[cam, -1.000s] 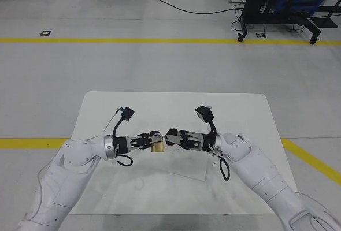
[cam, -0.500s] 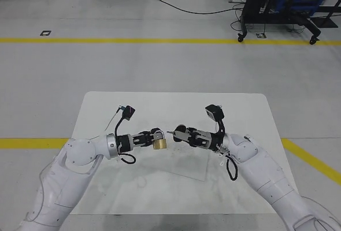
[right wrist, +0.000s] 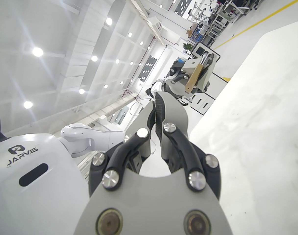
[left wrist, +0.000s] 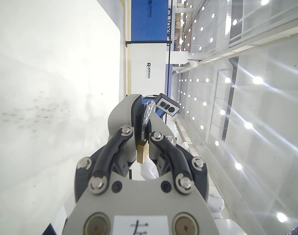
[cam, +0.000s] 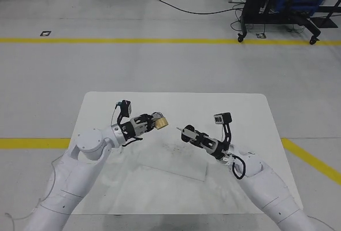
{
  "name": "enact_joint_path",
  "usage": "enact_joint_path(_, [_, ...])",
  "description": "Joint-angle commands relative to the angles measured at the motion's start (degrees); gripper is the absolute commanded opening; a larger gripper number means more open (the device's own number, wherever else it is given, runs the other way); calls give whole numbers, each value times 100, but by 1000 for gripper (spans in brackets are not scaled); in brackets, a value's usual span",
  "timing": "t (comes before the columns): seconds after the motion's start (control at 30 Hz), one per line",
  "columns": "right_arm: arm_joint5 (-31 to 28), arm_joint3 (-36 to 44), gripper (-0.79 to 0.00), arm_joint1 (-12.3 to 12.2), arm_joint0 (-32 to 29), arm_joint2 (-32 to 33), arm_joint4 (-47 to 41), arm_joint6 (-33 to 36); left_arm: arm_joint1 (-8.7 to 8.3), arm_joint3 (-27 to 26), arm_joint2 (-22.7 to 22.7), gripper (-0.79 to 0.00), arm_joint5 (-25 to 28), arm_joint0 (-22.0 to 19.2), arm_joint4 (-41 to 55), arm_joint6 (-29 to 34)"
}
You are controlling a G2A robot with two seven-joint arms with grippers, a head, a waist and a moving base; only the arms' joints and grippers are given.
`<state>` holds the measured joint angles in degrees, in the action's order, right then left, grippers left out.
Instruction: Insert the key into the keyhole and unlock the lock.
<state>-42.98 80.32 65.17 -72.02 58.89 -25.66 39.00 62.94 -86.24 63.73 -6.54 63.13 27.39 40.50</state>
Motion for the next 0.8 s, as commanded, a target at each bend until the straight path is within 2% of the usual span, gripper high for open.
enact_joint_path(0.0, [-10, -12, -785, 2, 8, -8, 0, -3, -1, -2, 1, -785, 0, 2, -11, 3])
enact_joint_path(0.23, [52, -30, -785, 4, -10, -22, -1, -17, 12, -62, -32, -785, -5, 86, 91, -6])
enact_joint_path(0.3, [492, -134, -785, 23, -6, -91, 242, -219, 20, -141, -25, -785, -40, 120, 126, -70])
enact_joint_path(0.4, [827, -174, -785, 94, -72, -284, 192, -536, 33, -276, -60, -785, -102, 126, 53, -187])
enact_joint_path(0.53, [834, -102, -785, 133, -166, -318, 274, -847, 59, -355, -195, -785, -190, 119, -322, -540])
enact_joint_path(0.77, [1059, 350, -785, 125, -485, -123, 940, -1607, 154, -424, -601, -785, -300, 39, -831, -933])
